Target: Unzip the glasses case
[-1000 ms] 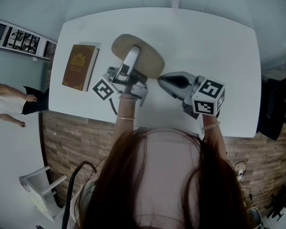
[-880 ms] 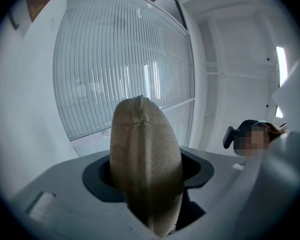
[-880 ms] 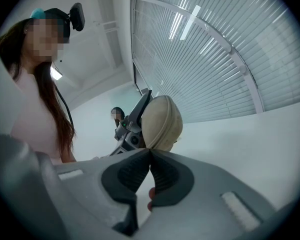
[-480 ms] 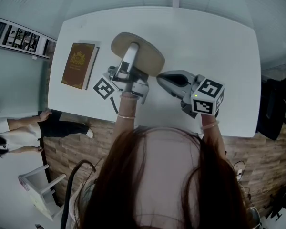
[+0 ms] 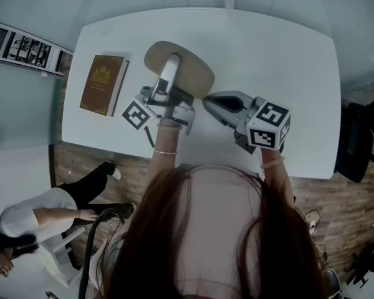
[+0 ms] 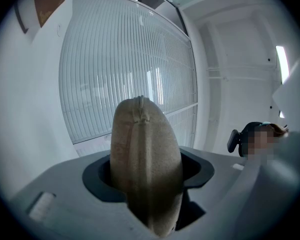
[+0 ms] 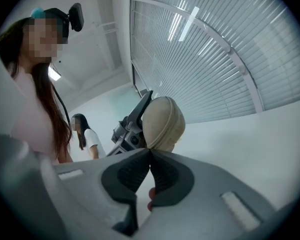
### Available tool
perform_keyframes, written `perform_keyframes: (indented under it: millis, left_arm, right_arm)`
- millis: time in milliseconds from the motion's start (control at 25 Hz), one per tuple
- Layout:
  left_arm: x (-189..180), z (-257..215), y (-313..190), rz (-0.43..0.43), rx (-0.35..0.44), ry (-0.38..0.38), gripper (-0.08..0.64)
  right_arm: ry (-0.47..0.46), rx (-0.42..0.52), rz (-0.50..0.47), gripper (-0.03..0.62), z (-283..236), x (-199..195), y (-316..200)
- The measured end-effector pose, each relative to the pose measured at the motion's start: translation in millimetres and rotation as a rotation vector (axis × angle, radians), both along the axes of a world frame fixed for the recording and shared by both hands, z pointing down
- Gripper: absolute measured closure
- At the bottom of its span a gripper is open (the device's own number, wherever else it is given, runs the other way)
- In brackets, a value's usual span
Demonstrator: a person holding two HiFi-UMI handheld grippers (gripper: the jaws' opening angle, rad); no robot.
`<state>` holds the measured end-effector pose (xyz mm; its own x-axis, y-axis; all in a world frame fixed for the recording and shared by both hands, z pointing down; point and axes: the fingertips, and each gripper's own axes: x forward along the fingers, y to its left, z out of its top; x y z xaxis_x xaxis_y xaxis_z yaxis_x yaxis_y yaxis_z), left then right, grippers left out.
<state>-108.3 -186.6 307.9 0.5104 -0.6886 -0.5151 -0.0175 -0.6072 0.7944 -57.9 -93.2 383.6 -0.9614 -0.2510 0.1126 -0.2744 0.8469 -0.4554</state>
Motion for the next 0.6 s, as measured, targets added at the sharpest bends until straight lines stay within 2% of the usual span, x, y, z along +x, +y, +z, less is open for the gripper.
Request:
perform_keyframes:
  millis: [280, 480, 600]
  left_arm:
    - [4.7, -2.0, 0.1, -0.026, 0.018, -0.077, 0.266]
    - [8.7, -2.5, 2.9, -0.061, 0.061, -0.209, 0.265]
    - [8.8, -2.9, 2.1, -0.098, 0.091, -0.317, 0.265]
  right_arm:
    - [0.016, -0.016, 0.034, 0.584, 3.4, 0.5, -2.9]
    - [0.035, -0.039, 0.078, 0.581, 11.5, -2.1, -5.8]
    - [0.049, -0.043, 0.087, 0.574, 14.7, -0.1, -6.7]
